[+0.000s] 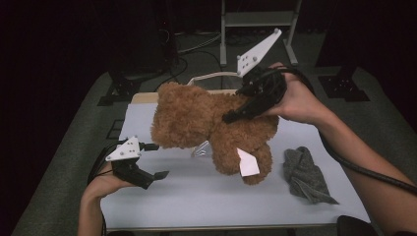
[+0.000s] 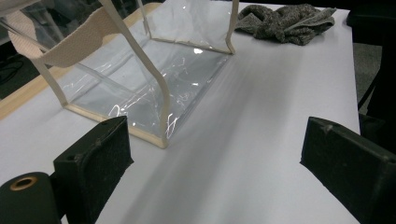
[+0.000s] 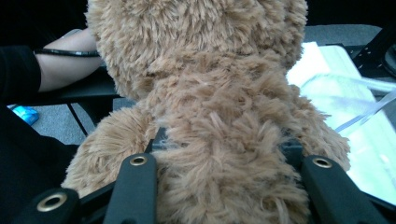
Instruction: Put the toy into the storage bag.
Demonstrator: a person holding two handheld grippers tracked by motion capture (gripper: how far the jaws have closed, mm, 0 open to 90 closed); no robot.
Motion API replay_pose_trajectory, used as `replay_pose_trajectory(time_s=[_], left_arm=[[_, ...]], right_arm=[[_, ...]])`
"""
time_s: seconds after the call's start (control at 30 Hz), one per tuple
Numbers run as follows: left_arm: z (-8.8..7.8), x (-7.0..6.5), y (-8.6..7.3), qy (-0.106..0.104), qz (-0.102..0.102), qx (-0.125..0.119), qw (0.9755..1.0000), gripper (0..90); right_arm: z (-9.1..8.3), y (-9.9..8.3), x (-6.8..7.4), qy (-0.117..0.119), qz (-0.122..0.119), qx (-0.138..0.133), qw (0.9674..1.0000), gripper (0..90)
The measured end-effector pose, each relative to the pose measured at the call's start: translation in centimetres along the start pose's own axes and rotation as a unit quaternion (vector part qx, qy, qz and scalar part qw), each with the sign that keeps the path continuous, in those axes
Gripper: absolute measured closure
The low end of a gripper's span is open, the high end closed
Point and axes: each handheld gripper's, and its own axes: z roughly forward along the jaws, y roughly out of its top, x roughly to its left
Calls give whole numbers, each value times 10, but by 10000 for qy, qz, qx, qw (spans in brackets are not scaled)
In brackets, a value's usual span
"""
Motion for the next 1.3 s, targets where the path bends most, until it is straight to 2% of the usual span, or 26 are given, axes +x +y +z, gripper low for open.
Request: replay_pose_trajectory(time_s=[0.27, 0.77, 1.0, 1.3], left_arm=[[-2, 2, -2, 10, -53, -1, 10000, 77], [-6, 4, -7, 59, -102, 8, 9999, 77], [-9, 5, -8, 94, -105, -26, 9999, 77], [-10, 5, -8, 78, -117, -26, 9999, 77]], right_arm=[[-14, 32, -17, -63, -15, -3, 10000, 555], [-25, 65, -53, -249, 14, 90, 9996, 555], [-22, 72, -80, -326, 135, 143, 9993, 555], [-14, 74, -123, -510, 318, 235, 9979, 555]])
